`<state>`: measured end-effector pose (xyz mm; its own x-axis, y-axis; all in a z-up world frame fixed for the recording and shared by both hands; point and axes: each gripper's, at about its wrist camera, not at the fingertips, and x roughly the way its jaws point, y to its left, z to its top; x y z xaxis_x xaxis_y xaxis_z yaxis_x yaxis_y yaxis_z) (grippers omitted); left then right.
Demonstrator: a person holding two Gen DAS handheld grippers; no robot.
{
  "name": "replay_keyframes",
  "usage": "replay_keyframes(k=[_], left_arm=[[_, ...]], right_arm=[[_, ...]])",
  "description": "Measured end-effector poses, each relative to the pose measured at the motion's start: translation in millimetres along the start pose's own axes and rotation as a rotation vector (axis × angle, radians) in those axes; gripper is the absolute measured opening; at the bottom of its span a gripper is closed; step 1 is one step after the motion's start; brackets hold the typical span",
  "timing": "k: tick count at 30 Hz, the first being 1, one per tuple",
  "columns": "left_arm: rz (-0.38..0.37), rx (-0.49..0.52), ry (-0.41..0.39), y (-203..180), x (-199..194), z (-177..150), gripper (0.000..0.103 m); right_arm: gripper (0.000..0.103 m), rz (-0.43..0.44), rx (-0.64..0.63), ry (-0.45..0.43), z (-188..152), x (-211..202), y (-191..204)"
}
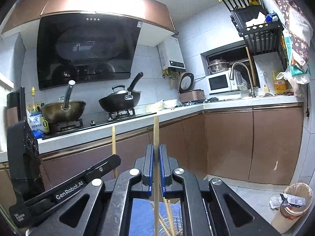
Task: Organize utensils
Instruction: 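Lower both chopsticks into the clear holder and open both tools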
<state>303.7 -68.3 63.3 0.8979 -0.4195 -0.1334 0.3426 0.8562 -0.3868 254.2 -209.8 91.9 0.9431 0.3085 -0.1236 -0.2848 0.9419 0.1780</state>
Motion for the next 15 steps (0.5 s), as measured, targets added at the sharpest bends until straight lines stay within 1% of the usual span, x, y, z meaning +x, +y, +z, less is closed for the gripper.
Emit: replay_keyframes(k=[5, 10, 15], left_arm=[[0.017, 0.004, -0.018, 4.0, 25.2, -18.1, 0.005], [0.031, -0.01, -0.014, 12.7, 40.8, -34.7, 0.005], [0.05, 0.004, -0.023, 15.8, 49.3, -47.7, 0.005]], right_arm=[[0.006, -0.022, -0.007, 0.014, -17.6, 15.1, -10.7], [0.006, -0.028, 0.001, 0.023, -32.9, 27.6, -20.7], [0.006, -0.041, 0.001, 0.036, -43.5, 37.3, -27.7]])
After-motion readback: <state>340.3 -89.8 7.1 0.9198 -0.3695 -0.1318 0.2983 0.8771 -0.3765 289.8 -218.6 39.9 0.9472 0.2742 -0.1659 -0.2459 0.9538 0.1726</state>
